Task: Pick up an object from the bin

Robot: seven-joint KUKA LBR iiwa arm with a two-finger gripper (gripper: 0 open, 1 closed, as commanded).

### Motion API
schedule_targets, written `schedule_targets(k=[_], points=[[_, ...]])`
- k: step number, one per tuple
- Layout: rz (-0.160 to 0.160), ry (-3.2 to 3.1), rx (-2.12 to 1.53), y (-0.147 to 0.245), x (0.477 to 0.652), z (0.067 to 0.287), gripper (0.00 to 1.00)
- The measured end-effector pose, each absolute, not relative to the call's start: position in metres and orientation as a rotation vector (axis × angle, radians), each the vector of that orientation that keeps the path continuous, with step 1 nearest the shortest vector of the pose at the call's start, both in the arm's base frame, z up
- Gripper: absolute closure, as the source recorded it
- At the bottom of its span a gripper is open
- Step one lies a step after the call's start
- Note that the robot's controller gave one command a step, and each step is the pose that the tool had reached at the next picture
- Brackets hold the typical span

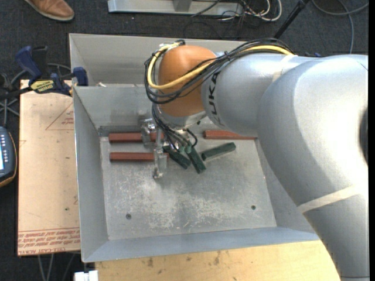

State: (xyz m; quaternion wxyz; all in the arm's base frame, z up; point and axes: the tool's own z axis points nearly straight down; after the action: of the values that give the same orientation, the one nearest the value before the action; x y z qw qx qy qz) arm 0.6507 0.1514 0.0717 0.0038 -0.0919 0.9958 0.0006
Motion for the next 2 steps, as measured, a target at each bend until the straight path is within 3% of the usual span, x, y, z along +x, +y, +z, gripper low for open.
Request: schedule_targets(k=[1, 2], points=[[0.006, 3.12, -0.286, 0.152, 0.651, 0.073, 1.0], [-0.001, 3.058, -0.688, 0.199, 0.635, 0.073, 1.0]])
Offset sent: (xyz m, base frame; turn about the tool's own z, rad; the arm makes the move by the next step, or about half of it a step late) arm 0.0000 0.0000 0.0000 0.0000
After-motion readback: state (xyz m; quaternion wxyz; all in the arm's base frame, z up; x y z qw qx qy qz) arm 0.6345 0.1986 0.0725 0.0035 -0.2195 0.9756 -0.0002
